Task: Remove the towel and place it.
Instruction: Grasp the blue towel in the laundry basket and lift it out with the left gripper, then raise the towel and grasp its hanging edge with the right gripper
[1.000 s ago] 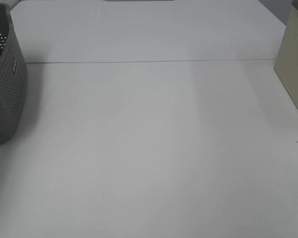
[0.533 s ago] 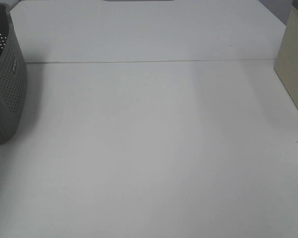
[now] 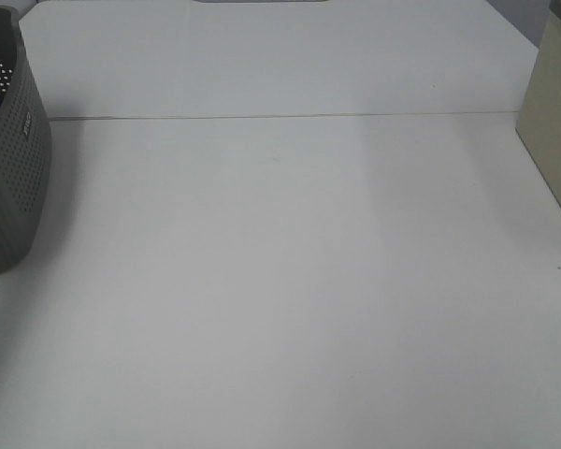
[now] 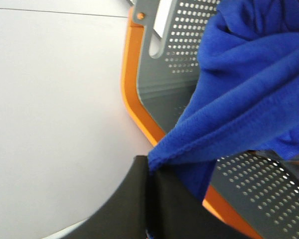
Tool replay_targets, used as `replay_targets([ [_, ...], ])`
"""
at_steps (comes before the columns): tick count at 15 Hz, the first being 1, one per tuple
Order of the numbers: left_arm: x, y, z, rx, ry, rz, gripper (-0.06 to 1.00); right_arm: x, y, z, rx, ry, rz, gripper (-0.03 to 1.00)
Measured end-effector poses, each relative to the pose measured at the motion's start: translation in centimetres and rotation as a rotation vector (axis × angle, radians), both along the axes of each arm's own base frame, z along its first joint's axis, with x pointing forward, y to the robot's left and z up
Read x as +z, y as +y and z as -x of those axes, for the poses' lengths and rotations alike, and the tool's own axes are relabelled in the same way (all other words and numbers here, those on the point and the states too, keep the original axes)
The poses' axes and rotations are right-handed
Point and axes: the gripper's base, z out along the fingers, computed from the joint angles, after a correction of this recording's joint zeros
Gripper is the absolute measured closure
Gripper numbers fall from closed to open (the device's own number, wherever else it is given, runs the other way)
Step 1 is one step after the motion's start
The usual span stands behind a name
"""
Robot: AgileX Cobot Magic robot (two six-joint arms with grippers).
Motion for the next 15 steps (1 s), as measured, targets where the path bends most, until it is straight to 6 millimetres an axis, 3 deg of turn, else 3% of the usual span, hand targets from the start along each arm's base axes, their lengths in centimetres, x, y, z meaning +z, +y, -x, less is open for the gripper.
replay_targets([
  [4,5.0,-1.9,2.3,-0.093,-0.213,-0.023,0.94,0.0,0.0,0.0,0.000,0.000,0.000,0.20],
  [7,8.6,-5.9,3.6,-0.261,-0.413,-0.041,0.94,0.0,0.0,0.0,0.000,0.000,0.000,0.20],
  [8,10.5,-8.4,4.3,-0.378,-0.536,-0.068,0.94,0.0,0.0,0.0,0.000,0.000,0.000,0.20],
  [12,11.9,-12.1,5.1,-0.529,-0.649,-0.070,0.94,0.1,0.1,-1.0,0.000,0.064,0.005,0.20],
  [15,12.1,-15.7,5.9,-0.668,-0.656,-0.168,0.94,1.9,0.8,-3.9,0.049,0.003,-0.022,0.20],
])
